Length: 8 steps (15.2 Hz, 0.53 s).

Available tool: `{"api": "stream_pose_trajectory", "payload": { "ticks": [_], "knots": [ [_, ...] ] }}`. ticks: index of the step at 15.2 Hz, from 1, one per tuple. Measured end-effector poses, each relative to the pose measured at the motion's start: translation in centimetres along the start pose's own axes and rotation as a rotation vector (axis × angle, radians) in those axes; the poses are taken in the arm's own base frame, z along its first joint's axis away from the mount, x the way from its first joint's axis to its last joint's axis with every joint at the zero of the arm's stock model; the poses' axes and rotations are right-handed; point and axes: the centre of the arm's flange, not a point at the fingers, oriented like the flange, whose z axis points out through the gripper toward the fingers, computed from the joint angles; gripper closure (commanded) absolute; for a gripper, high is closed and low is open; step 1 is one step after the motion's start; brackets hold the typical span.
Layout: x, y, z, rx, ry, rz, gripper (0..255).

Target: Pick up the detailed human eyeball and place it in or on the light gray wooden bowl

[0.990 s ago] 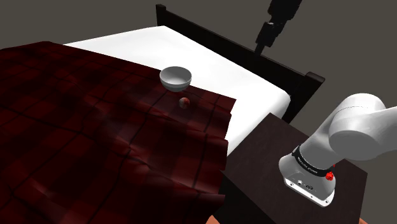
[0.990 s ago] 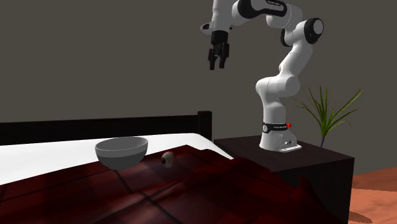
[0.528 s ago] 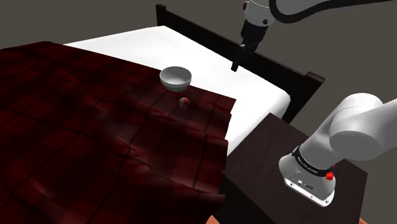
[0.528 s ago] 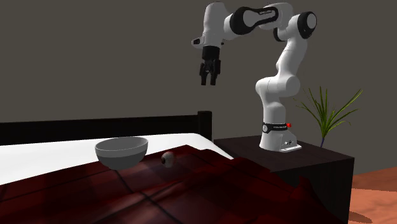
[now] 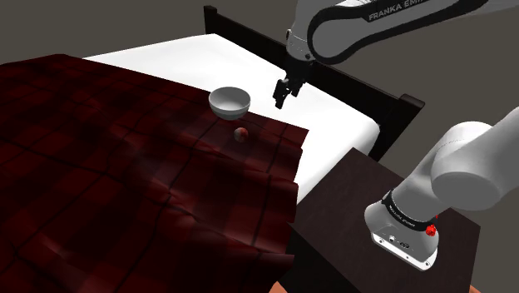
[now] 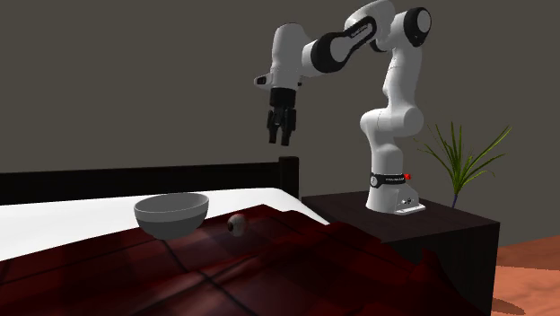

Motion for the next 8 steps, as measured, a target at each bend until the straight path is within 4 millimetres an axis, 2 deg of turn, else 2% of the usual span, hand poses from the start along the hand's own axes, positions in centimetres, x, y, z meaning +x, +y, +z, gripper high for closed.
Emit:
{"api": "stream_pose_trajectory", "payload": {
  "ticks": [1, 8],
  "knots": [
    [0.6, -0.8, 1.2, 0.001, 0.001, -0.002, 0],
    [5.5, -3.0, 8.8, 0.006, 0.008, -0.010, 0]
  ]
}}
